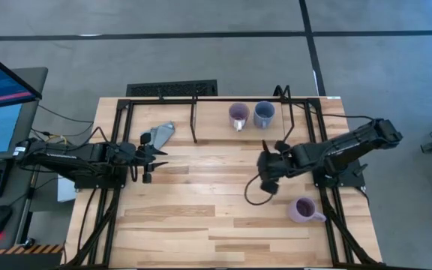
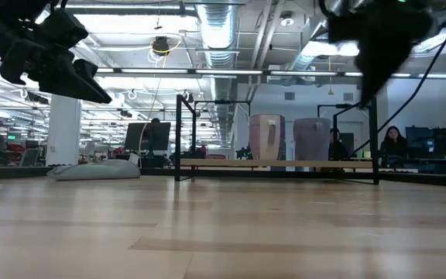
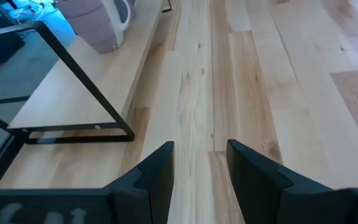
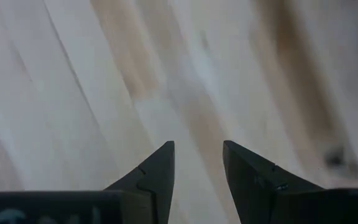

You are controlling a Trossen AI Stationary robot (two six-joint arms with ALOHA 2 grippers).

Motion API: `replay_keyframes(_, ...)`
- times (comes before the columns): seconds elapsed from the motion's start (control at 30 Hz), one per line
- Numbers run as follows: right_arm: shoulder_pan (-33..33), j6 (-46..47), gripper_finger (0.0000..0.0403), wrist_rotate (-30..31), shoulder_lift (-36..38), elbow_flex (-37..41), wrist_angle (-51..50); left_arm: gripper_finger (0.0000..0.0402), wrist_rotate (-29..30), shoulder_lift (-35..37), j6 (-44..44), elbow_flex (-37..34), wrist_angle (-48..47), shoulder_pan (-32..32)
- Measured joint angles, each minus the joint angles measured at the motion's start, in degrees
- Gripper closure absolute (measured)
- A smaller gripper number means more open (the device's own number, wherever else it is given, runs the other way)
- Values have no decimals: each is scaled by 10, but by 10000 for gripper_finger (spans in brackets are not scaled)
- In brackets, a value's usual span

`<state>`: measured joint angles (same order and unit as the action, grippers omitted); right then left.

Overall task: Stack small to large cups/mugs on shelf
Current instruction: Put the purple cup on the shelf

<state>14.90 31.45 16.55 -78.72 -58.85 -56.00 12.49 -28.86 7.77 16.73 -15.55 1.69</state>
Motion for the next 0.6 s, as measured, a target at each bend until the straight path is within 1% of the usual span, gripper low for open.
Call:
replay_keyframes(0.13, 4, 70, 244, -74, 2, 0, -124, 262, 7, 0, 0, 0, 0, 0)
replay_keyframes(0.23, 16, 102, 244, -117, 18, 0, -176, 262, 18, 0, -10, 0, 0, 0)
replay_keyframes(0.33, 29, 128, 244, -139, 40, 0, -193, 262, 30, 0, -28, 0, 1, 0)
replay_keyframes(0.43, 43, 160, 244, -162, 69, 0, -189, 262, 34, 0, -49, 0, 0, 0)
replay_keyframes(0.53, 64, 197, 244, -196, 94, 0, -191, 262, 34, 0, -60, 0, 0, 0)
replay_keyframes(0.6, 83, 215, 244, -206, 106, 0, -193, 262, 34, 0, -59, 0, 0, 0)
